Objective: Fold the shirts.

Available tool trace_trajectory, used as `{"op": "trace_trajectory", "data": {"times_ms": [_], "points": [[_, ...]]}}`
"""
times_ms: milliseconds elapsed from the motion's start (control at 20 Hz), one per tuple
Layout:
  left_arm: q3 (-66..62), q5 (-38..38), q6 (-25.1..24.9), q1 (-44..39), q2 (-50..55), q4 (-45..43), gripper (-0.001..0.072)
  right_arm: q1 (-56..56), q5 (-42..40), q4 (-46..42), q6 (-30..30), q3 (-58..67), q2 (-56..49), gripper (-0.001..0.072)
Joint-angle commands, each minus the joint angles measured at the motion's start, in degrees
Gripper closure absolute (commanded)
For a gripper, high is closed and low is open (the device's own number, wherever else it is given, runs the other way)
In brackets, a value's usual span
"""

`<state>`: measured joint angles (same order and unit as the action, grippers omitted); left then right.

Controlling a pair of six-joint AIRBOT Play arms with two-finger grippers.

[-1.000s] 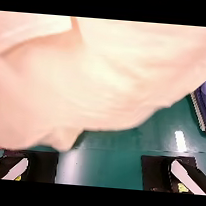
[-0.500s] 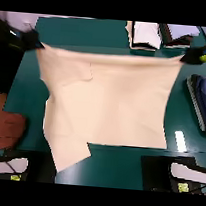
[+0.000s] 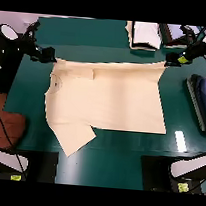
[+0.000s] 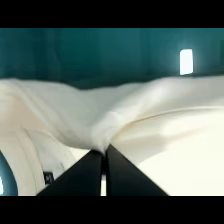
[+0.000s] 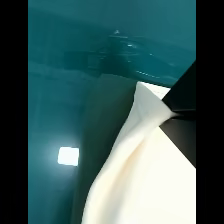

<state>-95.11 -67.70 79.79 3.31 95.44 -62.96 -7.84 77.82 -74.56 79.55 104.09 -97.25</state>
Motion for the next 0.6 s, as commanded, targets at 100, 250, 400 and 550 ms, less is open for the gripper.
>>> {"op": "trace_trajectory", "data": {"times_ms": [100,250,400,550], "points": [[4.59,-5.77,-0.74,0.0,0.7,-2.82,0.0685,-0.83,-1.95,-0.57,-0.09,-9.94,3.82,0.0696],[10.4,-4.61,-0.74,0.0,0.7,-2.8,0.0684,-0.61,-4.52,-0.07,-0.07,-18.47,5.9,0.0695],[14.75,-3.85,-0.72,0.0,0.7,-2.64,0.0684,0.28,-4.74,0.09,0.0,-22.73,5.95,0.0694],[14.95,-3.87,0.33,0.04,0.57,-2.67,0.0348,0.72,-4.83,2.69,-0.04,-22.86,6.01,0.047]]}}
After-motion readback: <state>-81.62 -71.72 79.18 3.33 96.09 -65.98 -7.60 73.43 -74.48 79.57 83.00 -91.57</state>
